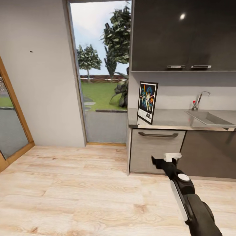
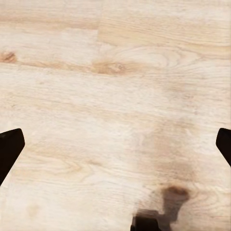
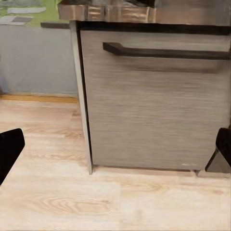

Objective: Pick up the poster from the kitchen countertop and hang it on one of the wall nails in the kitchen.

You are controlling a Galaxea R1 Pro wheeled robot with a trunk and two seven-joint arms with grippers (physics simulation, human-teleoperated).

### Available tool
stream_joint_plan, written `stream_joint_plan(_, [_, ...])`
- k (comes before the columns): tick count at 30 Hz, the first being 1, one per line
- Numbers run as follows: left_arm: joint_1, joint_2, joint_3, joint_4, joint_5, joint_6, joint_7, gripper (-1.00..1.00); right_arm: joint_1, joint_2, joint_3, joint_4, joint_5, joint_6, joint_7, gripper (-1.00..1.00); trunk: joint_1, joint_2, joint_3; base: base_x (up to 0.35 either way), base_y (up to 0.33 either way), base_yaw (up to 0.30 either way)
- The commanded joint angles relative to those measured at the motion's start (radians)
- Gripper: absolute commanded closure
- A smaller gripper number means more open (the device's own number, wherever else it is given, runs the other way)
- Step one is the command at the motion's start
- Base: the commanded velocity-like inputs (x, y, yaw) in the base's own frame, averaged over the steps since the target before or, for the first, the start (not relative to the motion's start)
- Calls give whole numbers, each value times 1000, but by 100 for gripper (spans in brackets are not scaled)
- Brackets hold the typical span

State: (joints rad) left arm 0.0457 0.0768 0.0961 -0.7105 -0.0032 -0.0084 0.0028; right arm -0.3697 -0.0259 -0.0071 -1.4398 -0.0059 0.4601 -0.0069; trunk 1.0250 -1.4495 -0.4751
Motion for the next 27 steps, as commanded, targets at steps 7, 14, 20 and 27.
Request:
stream_joint_plan(7, [0,0,0,-1,0,-1,0,-100,-188,0,0,-5,1,132,-1,-100,0,-1,-1,0,0,0])
stream_joint_plan(14, [0,0,0,-4,0,-1,0,-100,-259,1,3,-1,-2,166,-93,-100,0,-1,-1,30,-27,0])
stream_joint_plan(20, [0,0,0,-4,0,-1,0,-100,-264,1,6,4,-4,168,-111,-100,0,-1,-1,174,-176,0])
stream_joint_plan(27, [0,0,0,-4,0,-1,0,-100,-266,2,10,8,-5,169,-114,-100,0,-1,-1,214,-232,0])
